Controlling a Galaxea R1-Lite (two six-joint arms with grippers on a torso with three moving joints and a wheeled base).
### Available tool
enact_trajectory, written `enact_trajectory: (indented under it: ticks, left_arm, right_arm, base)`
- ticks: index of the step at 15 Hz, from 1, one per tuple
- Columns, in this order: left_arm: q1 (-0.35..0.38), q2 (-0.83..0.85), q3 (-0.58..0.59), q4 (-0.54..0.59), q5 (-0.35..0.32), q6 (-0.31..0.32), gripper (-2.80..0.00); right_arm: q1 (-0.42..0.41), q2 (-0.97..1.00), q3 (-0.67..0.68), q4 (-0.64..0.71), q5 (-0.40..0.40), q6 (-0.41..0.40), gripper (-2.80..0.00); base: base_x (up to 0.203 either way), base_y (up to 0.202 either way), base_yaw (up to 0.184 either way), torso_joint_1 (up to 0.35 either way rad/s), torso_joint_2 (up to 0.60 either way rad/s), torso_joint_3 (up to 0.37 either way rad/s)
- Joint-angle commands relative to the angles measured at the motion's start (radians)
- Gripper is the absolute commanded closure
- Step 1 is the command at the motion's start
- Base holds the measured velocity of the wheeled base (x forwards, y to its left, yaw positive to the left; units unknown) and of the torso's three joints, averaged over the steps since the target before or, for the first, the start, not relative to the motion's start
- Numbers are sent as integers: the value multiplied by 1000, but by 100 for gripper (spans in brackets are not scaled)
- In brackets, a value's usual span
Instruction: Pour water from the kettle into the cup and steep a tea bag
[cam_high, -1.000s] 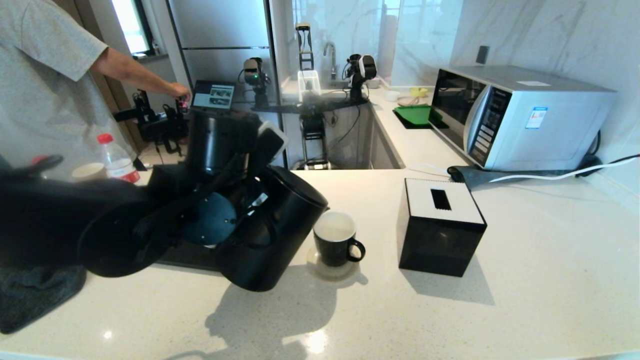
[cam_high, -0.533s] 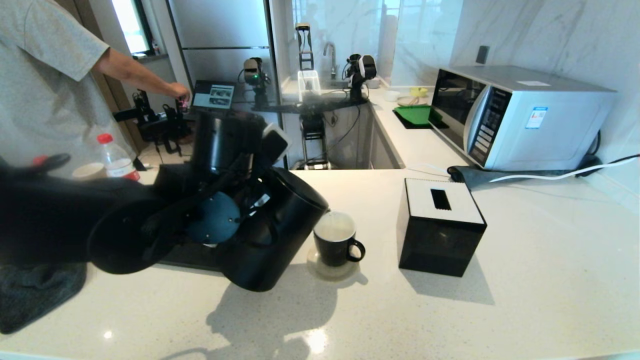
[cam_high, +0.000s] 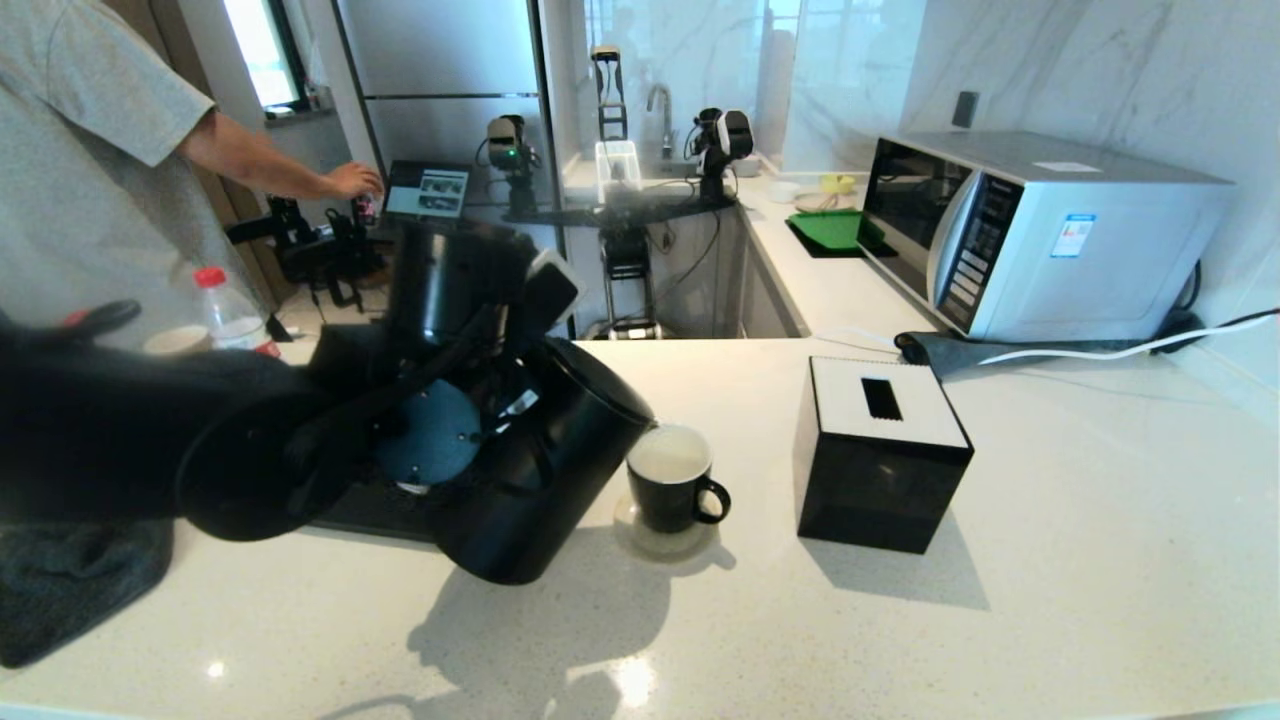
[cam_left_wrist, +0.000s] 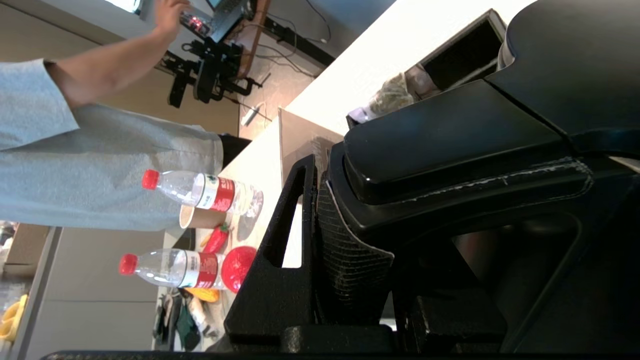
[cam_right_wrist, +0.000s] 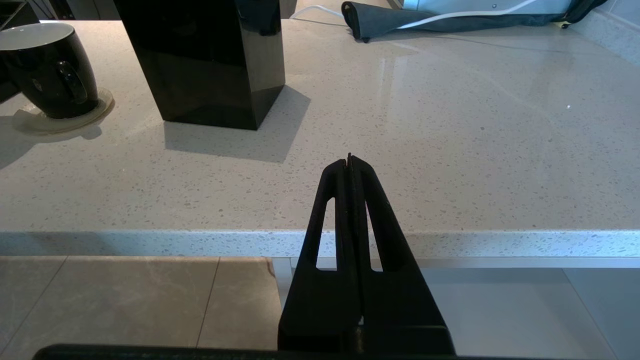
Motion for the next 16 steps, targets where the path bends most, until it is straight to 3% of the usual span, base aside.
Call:
enact_trajectory:
  ticks: [1, 16]
  left_arm:
    - [0, 0, -11, 2, 5, 3, 0]
    - [4, 0, -34, 40, 7, 19, 0]
  right_arm:
    - [0, 1, 0, 0, 0, 0, 0]
    - [0, 1, -1, 0, 0, 0, 0]
  base:
    - [0, 0, 0, 0, 0, 0]
    - [0, 0, 0, 0, 0, 0]
